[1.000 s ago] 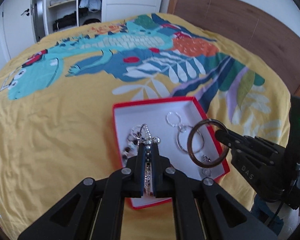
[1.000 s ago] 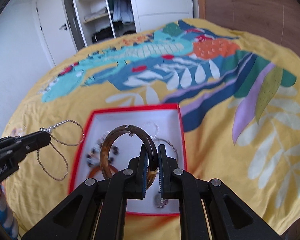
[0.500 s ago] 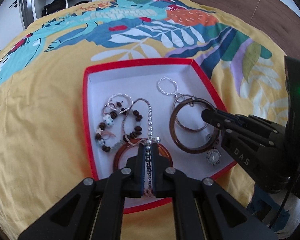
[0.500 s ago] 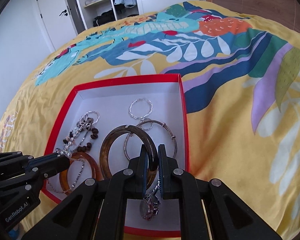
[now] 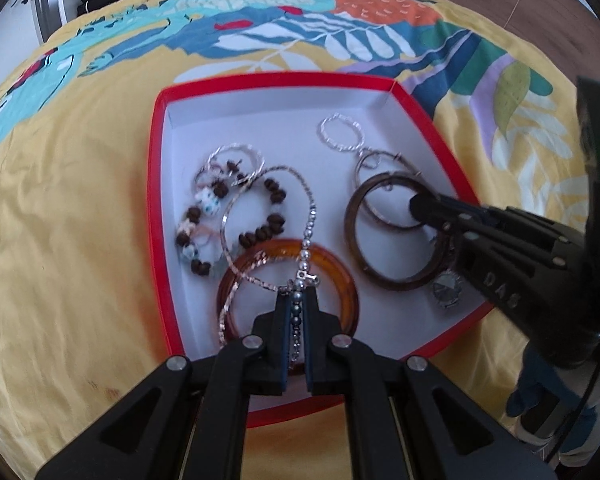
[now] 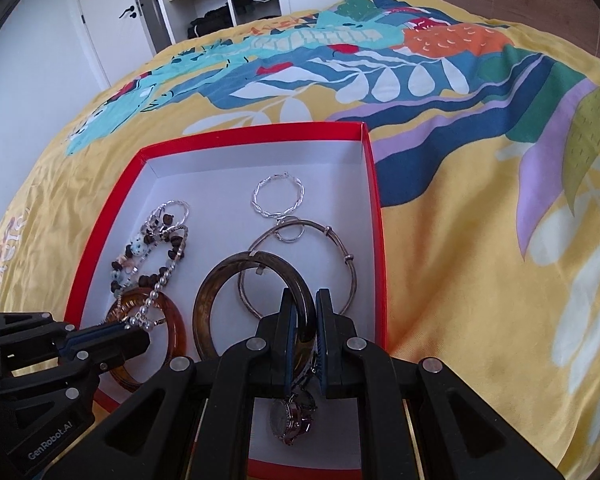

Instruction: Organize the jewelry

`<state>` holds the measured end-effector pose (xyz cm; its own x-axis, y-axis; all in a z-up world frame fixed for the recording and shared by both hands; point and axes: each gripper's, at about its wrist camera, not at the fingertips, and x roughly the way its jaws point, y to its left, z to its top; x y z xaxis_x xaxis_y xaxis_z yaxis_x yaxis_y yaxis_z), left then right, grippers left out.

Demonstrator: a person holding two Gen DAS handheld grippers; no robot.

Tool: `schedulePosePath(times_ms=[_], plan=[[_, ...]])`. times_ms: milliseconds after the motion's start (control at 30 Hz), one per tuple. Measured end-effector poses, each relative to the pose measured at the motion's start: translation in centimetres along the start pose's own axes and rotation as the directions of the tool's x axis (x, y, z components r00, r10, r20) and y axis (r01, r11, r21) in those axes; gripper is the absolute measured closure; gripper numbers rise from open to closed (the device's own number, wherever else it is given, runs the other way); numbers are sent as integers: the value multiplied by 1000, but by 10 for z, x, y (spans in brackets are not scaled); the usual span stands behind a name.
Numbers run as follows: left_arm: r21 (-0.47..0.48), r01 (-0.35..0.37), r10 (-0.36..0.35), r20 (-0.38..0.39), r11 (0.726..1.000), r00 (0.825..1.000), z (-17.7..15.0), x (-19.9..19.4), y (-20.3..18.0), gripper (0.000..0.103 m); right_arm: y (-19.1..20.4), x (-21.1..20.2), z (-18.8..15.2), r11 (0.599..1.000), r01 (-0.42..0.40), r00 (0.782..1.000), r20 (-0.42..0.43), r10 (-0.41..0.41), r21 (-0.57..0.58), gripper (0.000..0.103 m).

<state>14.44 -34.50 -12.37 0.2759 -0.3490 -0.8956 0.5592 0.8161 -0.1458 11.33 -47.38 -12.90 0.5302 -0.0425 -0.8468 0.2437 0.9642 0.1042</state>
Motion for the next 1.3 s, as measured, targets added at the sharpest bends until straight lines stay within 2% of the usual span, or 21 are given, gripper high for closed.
schedulePosePath(times_ms=[333,367,433,467,500,667,800,900,1067,1200,1300], plan=[[-20,20,-20,-12,1000,1000,-2,1,5,94,3,1,1,1000,15,1000,-13,-16,-18,92],[-23,18,-19,-11,1000,1000,-1,-1,6,91,4,0,2,1000,17,1000,-12,-17,-19,89],[-37,24,-25,-1,999,1000,0,-4,9,78,4,-3,2,1000,18,1000,-8,-18,-19,81],[-43,28,-28,2,999,1000,0,-6,10,77,4,-4,3,1000,18,1000,-7,-18,-20,74],[-53,33,-32,8,998,999,1,-9,12,77,4,-7,3,1000,18,1000,-5,-18,-20,72],[-58,46,-44,34,997,998,4,-25,13,76,4,-23,4,1000,24,1000,20,-24,-10,71],[-55,53,-48,88,997,995,4,-49,13,76,4,-45,4,999,32,998,48,-32,2,66],[-55,24,-17,136,998,991,2,-70,15,76,6,-63,4,999,35,997,67,-36,10,64],[-76,-19,32,167,997,985,-8,-103,25,76,14,-92,0,999,37,994,99,-39,24,62],[-101,-46,65,193,994,979,-19,-130,33,76,24,-119,-6,999,37,990,133,-41,33,53],[-133,-71,98,209,989,973,-29,-150,40,66,30,-134,-9,999,33,988,152,-39,42,52]])
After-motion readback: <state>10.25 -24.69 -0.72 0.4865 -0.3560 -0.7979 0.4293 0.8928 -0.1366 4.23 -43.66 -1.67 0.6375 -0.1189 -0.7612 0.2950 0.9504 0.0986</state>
